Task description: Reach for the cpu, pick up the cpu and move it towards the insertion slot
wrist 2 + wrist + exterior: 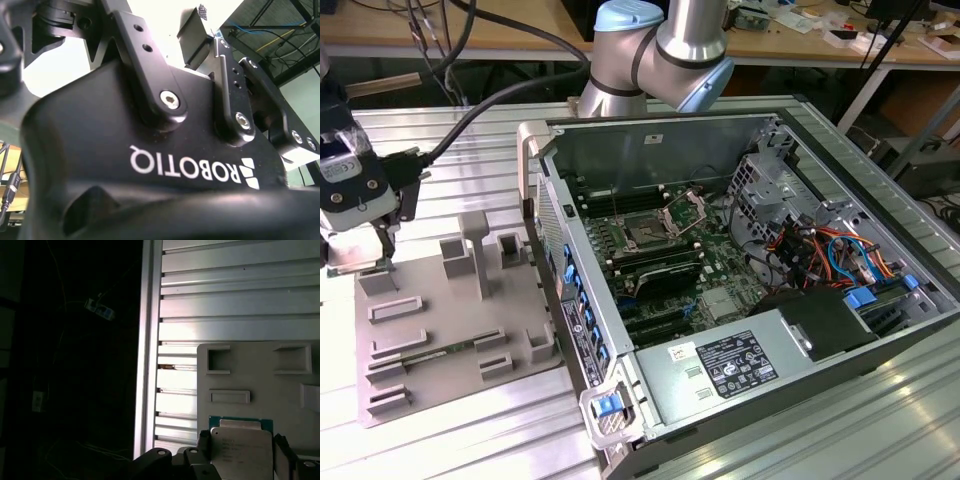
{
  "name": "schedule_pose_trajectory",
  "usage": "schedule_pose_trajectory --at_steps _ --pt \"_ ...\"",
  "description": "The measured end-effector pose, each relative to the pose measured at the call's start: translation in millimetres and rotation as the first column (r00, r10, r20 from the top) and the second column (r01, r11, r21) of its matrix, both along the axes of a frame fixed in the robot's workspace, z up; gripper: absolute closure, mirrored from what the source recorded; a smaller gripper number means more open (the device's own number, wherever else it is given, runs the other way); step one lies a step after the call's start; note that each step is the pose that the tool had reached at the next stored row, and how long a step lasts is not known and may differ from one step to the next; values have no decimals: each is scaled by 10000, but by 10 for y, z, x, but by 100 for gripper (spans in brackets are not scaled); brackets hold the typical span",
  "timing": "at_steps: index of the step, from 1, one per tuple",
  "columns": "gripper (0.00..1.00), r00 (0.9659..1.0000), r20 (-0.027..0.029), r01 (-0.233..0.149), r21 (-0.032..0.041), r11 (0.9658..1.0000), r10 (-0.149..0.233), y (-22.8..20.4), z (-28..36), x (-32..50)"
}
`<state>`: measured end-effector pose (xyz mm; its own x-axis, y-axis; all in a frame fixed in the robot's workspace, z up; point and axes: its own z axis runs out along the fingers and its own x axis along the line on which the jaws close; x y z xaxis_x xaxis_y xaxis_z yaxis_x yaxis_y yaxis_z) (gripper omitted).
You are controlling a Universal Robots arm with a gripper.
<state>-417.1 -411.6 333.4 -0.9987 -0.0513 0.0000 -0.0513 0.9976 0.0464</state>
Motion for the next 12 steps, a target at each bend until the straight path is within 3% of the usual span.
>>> schedule_pose_trajectory --at_steps 1,5,7,12 --pt "45 10000 -1 0 28 10000 0 0 25 0" --pt "45 10000 0 0 38 10000 0 0 28 0" --pt "45 10000 -1 0 81 10000 0 0 42 0" --pt "45 10000 -1 0 90 10000 0 0 52 0"
